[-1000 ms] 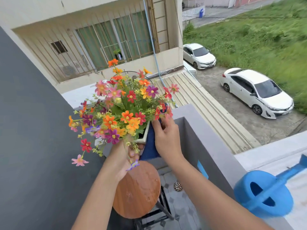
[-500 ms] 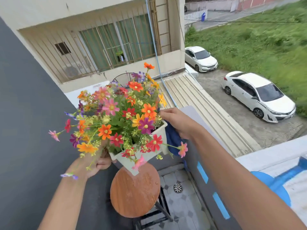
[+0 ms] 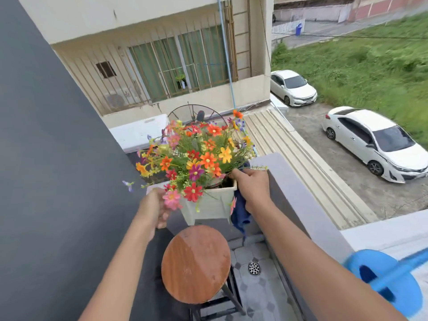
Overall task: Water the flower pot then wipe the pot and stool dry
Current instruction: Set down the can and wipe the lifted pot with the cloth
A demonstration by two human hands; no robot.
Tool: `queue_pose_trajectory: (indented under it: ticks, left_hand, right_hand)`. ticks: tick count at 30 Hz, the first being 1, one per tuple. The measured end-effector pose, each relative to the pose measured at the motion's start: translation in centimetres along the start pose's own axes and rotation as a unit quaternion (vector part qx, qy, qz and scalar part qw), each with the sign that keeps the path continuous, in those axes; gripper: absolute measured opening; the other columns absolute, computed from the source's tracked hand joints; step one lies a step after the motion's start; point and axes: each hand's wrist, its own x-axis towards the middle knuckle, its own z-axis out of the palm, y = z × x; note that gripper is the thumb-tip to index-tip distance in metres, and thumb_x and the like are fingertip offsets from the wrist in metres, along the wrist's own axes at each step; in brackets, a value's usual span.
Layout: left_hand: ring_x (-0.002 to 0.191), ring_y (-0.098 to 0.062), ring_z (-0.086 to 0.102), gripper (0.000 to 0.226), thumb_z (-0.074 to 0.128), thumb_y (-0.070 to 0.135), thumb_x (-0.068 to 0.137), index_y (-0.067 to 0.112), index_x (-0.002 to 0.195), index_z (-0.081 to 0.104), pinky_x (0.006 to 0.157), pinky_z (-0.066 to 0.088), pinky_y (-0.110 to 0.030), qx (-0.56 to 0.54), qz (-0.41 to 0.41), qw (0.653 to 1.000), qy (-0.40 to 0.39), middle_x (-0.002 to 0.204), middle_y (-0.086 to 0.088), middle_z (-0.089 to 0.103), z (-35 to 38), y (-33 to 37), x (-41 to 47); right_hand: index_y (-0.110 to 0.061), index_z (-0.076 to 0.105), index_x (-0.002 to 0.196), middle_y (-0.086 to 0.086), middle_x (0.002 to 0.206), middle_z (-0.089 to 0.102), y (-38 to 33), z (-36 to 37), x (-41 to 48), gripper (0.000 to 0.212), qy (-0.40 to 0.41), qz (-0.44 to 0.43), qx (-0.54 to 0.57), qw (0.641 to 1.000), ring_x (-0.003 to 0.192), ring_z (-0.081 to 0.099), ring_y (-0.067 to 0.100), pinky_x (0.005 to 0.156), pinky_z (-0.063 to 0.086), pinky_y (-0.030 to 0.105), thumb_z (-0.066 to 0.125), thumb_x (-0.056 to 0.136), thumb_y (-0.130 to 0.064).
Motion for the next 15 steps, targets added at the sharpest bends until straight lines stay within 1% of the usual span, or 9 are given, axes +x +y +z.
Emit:
queue_pose_trajectory:
  ticks: [2,4,6,7,8,9,11,13,15]
  left_hand:
    - [0.034,-0.009,0.032,0.018,0.039,0.02,0.094,0.013,0.09,0.055,0.041,0.015,-0.016,0.024,-0.007,1.0,0.012,0.06,-0.006,0.06,1.1,-1.6,-0.7]
    - [0.032,-0.008,0.035,0.024,0.04,0.029,0.098,0.014,0.108,0.056,0.039,0.017,-0.014,0.063,-0.028,0.997,-0.028,0.062,-0.007,0.062,3.0,-2.8,-1.7]
    - [0.036,-0.011,0.039,0.035,0.043,0.043,0.095,0.02,0.119,0.054,0.038,0.02,-0.017,0.08,-0.038,0.993,-0.073,0.059,-0.005,0.067,5.3,-3.0,-2.6]
    - [0.038,-0.013,0.04,0.035,0.044,0.048,0.094,0.024,0.117,0.054,0.038,0.021,-0.019,0.075,-0.033,0.993,-0.083,0.061,-0.006,0.07,6.4,-2.8,-2.6]
    - [0.04,-0.014,0.04,0.032,0.044,0.05,0.094,0.026,0.109,0.057,0.039,0.022,-0.02,0.066,-0.027,0.994,-0.082,0.065,-0.008,0.071,7.4,-2.6,-2.6]
    - [0.04,-0.015,0.04,0.03,0.045,0.051,0.093,0.025,0.095,0.059,0.041,0.022,-0.02,0.054,-0.028,0.996,-0.068,0.067,-0.01,0.069,8.2,-2.2,-2.5]
    - [0.034,-0.014,0.041,0.039,0.053,0.049,0.09,0.014,0.073,0.055,0.039,0.022,-0.017,0.046,-0.044,0.998,-0.022,0.064,-0.012,0.061,9.0,-1.8,-1.9]
    - [0.027,-0.011,0.037,0.033,0.055,0.034,0.091,0.008,0.071,0.051,0.034,0.021,-0.011,0.04,-0.049,0.998,-0.012,0.063,-0.014,0.053,9.1,-1.9,-1.5]
    - [0.027,-0.011,0.035,0.024,0.049,0.024,0.091,0.007,0.073,0.048,0.037,0.021,-0.011,0.026,-0.052,0.998,-0.017,0.056,-0.011,0.05,8.5,-1.8,-1.5]
  right_hand:
    - [0.002,0.051,0.057,0.007,0.057,0.031,0.4,0.4,-0.2,0.031,0.023,-0.002,0.009,1.0,0.057,0.028,0.014,0.054,0.023,0.029,0.073,0.066,-0.018]
    - [0.003,0.046,0.059,0.008,0.061,0.028,0.7,0.7,-0.3,0.034,0.044,-0.004,0.012,0.999,0.059,0.026,0.015,0.055,0.021,0.031,0.073,0.067,-0.017]
    - [-0.003,0.043,0.059,0.008,0.062,0.027,0.7,1.0,-0.8,0.034,0.05,-0.013,0.014,0.999,0.06,0.024,0.015,0.056,0.021,0.031,0.072,0.066,-0.018]
    - [-0.002,0.041,0.059,0.008,0.061,0.027,0.7,1.1,-1.2,0.035,0.046,-0.018,0.01,0.999,0.06,0.023,0.015,0.056,0.02,0.03,0.072,0.067,-0.017]
    - [0.002,0.041,0.06,0.008,0.061,0.028,1.0,1.4,-1.6,0.036,0.044,-0.021,0.006,0.999,0.059,0.023,0.015,0.054,0.019,0.029,0.071,0.067,-0.017]
    - [0.004,0.04,0.06,0.008,0.06,0.029,1.2,1.6,-2.1,0.037,0.043,-0.032,0.003,0.999,0.057,0.023,0.014,0.053,0.018,0.028,0.071,0.068,-0.016]
    - [0.0,0.04,0.057,0.006,0.057,0.029,1.7,2.1,-3.2,0.036,0.049,-0.057,0.005,0.997,0.055,0.024,0.014,0.05,0.018,0.029,0.07,0.07,-0.013]
    - [-0.01,0.037,0.055,0.002,0.052,0.03,2.0,2.6,-4.1,0.036,0.051,-0.08,0.005,0.996,0.053,0.023,0.012,0.049,0.021,0.03,0.069,0.073,-0.011]
    - [-0.016,0.037,0.058,-0.002,0.052,0.035,2.3,3.1,-4.6,0.038,0.036,-0.103,-0.005,0.994,0.05,0.026,0.011,0.047,0.022,0.025,0.068,0.08,-0.014]
